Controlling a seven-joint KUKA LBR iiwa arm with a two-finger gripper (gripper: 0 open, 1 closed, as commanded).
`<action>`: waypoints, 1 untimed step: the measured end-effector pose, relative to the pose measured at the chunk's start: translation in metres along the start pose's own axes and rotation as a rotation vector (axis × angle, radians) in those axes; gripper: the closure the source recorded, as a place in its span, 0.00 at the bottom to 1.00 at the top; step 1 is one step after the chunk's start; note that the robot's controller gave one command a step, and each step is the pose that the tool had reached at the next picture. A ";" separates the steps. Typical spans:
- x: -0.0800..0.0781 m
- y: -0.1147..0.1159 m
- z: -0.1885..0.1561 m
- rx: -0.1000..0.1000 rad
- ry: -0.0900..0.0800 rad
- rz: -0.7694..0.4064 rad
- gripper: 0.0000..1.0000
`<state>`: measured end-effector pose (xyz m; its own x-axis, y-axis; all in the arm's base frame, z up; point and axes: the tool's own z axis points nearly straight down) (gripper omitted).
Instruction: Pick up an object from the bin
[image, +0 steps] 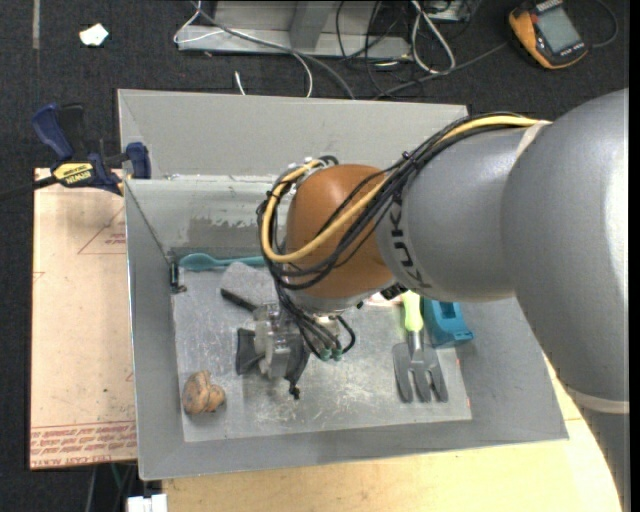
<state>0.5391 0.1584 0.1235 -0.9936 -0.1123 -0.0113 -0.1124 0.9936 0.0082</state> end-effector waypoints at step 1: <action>0.011 0.009 -0.081 0.001 0.002 -0.038 1.00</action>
Offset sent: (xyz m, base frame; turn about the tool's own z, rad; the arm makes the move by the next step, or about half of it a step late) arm 0.0856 -0.0418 -0.0535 -0.2397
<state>0.5264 0.1652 0.2045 -0.9887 -0.1495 -0.0099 -0.1495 0.9887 0.0068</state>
